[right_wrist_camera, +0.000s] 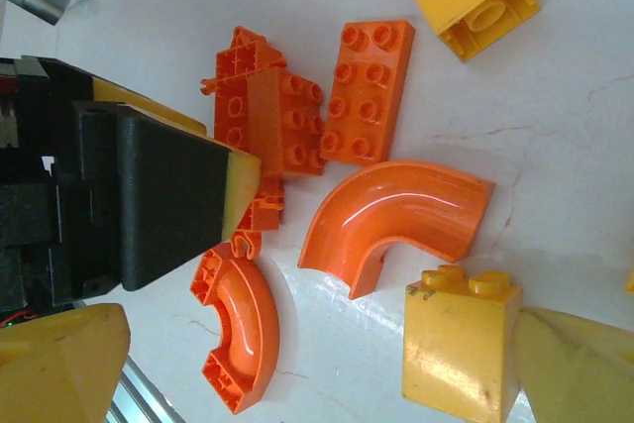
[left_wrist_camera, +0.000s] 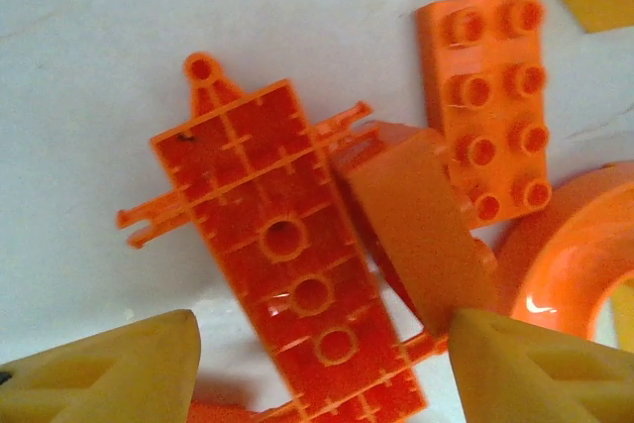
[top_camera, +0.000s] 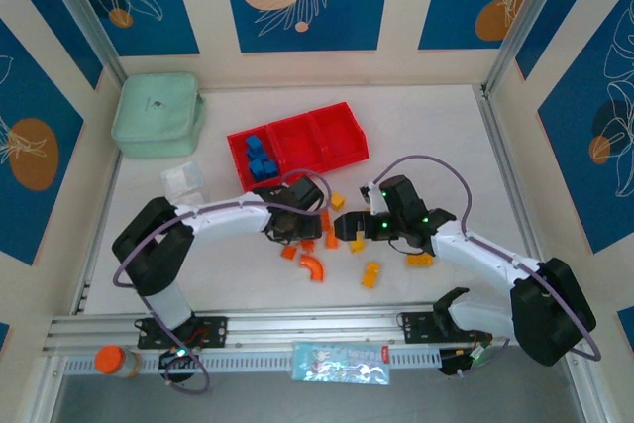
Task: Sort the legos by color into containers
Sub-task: Pick up the lego from the center of the table.
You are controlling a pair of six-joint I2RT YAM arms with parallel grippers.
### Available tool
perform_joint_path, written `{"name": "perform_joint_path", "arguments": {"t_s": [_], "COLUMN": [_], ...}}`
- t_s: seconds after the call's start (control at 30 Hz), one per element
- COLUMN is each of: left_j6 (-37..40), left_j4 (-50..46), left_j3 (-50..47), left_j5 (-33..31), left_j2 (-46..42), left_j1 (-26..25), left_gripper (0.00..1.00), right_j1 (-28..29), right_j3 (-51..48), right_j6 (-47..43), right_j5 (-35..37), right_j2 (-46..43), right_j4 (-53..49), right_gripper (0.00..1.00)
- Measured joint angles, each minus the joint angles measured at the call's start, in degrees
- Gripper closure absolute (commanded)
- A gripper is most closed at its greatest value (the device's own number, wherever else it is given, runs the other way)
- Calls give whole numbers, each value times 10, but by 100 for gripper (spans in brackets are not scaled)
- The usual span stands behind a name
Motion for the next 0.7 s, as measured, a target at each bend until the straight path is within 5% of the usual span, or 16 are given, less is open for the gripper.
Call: {"name": "perform_joint_path", "arguments": {"t_s": [0.7], "left_j6": [30], "left_j4": [-4], "left_j3": [37], "left_j5": [-50], "left_j2": [32], "left_j1": [1], "left_gripper": [23], "right_j1": [-9], "right_j3": [-8], "right_j6": [0], "right_j5": [-5], "right_j2": [-27], "right_j4": [0], "right_gripper": [1]}}
